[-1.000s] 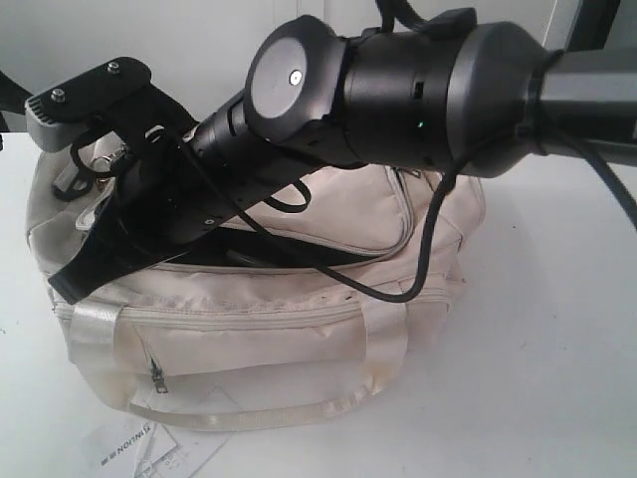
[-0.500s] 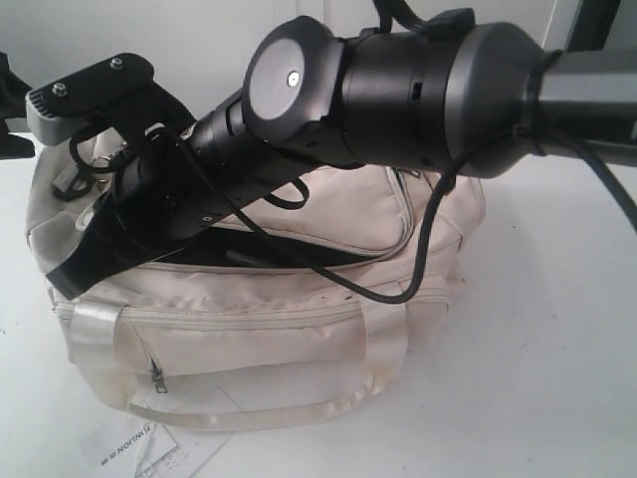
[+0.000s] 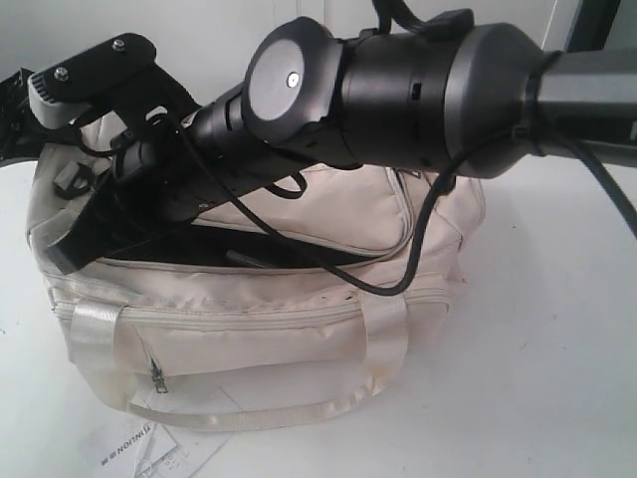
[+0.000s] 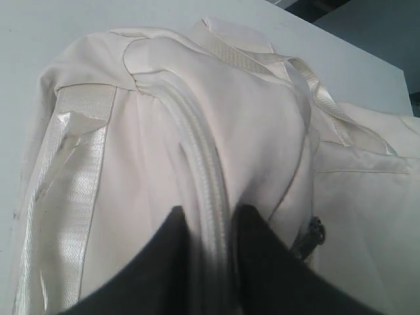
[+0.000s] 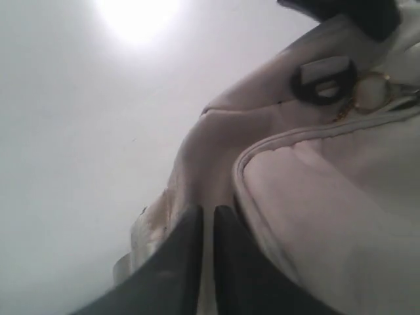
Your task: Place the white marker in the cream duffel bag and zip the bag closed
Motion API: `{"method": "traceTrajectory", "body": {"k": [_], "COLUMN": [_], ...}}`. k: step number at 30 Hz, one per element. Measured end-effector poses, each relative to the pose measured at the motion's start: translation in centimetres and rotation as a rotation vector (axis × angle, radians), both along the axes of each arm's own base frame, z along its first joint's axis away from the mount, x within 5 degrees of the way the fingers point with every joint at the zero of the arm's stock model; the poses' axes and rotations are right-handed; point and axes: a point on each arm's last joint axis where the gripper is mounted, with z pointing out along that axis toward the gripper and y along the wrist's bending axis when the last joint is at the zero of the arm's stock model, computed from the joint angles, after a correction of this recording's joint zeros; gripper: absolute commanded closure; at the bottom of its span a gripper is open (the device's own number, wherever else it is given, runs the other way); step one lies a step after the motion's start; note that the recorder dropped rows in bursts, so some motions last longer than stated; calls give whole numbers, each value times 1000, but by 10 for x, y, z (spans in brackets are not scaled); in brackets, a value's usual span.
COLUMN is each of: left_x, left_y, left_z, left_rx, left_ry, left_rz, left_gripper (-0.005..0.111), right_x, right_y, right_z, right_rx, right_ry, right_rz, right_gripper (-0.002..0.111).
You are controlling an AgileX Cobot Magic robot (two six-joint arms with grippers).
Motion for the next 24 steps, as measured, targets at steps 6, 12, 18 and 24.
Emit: {"method": "traceTrajectory", "body": {"k": [6, 12, 18, 24], "left_x": [-1, -2, -2, -2], "left_y": [-2, -4, -4, -4], "left_z": [1, 2, 2, 2], "left_rx": [-18, -44, -47, -51], "left_ry": [6, 5, 5, 6], "left_rz": [-21, -28, -31, -32], "left_gripper": [106, 106, 106, 106], "right_x": [21, 41, 52, 67], "right_y": [-1, 11, 35, 46], "right_z": [15, 8, -18, -24], "right_rx": [118, 77, 4, -188], "right_ry": [-176, -312, -205, -359], "right_rz": [-171, -163, -35, 93], "right_gripper": [75, 71, 71, 71]}}
